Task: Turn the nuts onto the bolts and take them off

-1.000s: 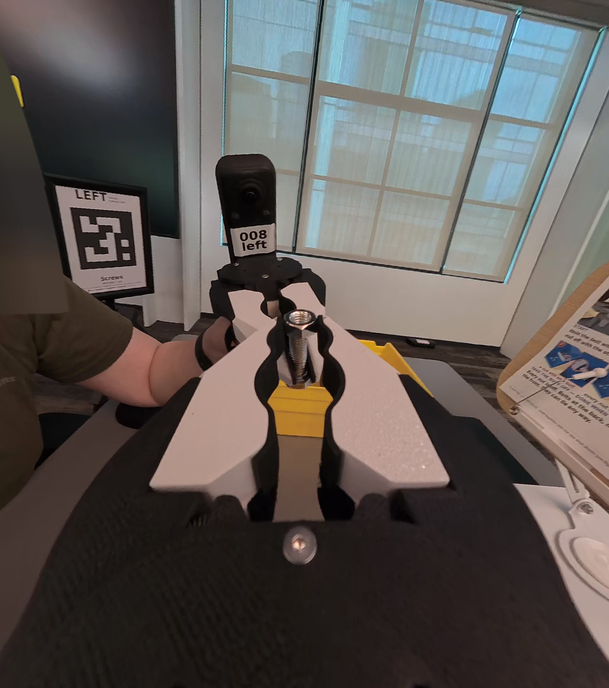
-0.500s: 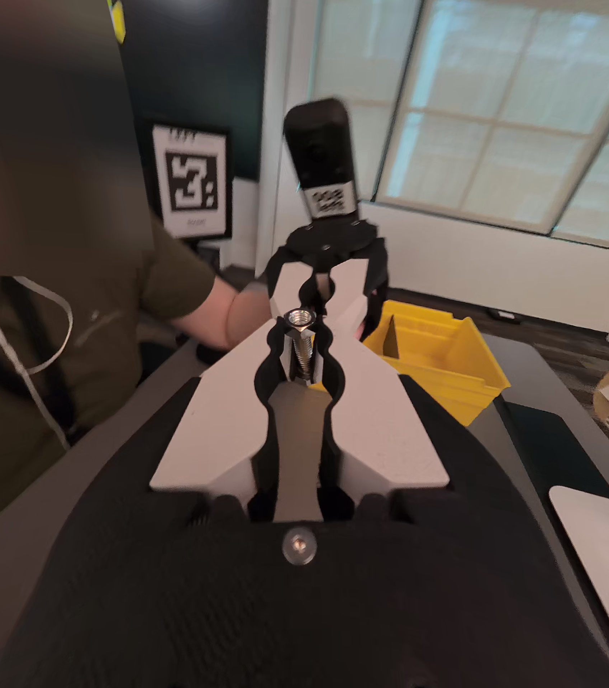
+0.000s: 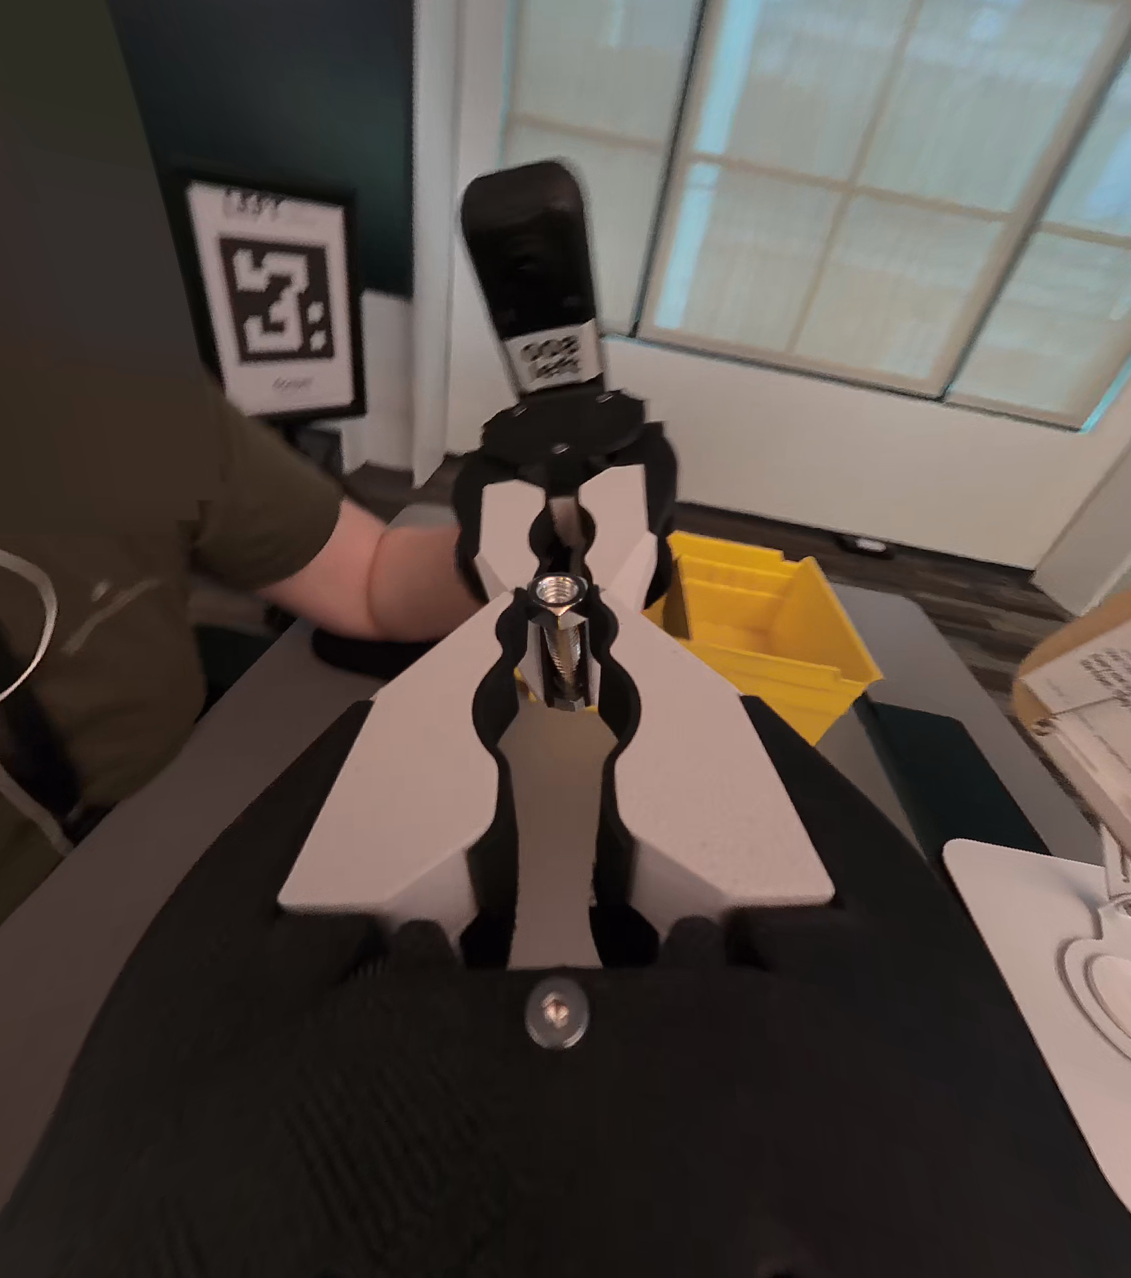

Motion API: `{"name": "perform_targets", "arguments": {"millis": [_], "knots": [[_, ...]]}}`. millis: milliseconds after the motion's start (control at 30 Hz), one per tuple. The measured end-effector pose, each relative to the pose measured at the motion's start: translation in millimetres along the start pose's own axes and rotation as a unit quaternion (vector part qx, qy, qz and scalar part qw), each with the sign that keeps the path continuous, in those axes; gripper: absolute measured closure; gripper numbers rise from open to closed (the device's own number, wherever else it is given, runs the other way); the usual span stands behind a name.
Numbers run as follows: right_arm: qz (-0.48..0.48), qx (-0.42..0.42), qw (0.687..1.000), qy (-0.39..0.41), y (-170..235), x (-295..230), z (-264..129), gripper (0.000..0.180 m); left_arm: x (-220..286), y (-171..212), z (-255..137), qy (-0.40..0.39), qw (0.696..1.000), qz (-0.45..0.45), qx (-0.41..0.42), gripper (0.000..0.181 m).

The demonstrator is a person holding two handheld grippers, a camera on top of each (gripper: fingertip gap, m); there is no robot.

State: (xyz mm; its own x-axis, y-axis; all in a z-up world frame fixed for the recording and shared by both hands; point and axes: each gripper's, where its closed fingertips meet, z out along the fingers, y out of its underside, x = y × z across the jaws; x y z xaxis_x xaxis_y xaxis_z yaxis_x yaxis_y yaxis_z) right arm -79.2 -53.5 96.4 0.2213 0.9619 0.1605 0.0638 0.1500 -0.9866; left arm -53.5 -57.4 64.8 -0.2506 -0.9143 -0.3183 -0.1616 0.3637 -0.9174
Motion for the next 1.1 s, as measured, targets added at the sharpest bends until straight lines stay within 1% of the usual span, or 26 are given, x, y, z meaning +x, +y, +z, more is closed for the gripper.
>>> {"name": "perform_targets", "arguments": {"millis": [133, 333, 533, 667, 833, 900, 1100], "knots": [[0.009, 0.03, 0.999, 0.042, -4.8, 16.7, 4.2, 0.163, -18.7, -1.2, -5.5, -0.056, 0.998, -0.006, 0.004, 0.173], [0.001, 0.042, 0.993, 0.114, -6.2, 36.7, 9.2, 0.163, -42.7, 4.1, -13.6, -0.152, 0.988, 0.022, -0.029, 0.174], [-0.001, 0.046, 0.984, 0.171, -7.2, 48.7, 14.6, 0.163, -55.3, 6.8, -19.9, -0.193, 0.98, 0.012, -0.038, 0.173], [-0.008, 0.042, 0.987, 0.154, -6.7, 44.3, 14.5, 0.163, -52.1, 6.2, -19.9, -0.175, 0.984, 0.008, -0.036, 0.173], [-0.021, 0.017, 0.994, 0.107, -3.6, 30.5, 11.0, 0.163, -37.8, 2.6, -15.3, -0.124, 0.992, 0.0, -0.026, 0.174], [-0.026, 0.003, 0.995, 0.101, -2.0, 27.6, 9.8, 0.163, -32.7, 1.9, -13.7, -0.106, 0.994, -0.001, -0.024, 0.174], [-0.048, -0.085, 0.991, 0.093, 17.6, 21.4, 6.6, 0.164, -24.6, 18.6, -8.3, -0.086, 0.992, 0.028, -0.085, 0.173]]}}
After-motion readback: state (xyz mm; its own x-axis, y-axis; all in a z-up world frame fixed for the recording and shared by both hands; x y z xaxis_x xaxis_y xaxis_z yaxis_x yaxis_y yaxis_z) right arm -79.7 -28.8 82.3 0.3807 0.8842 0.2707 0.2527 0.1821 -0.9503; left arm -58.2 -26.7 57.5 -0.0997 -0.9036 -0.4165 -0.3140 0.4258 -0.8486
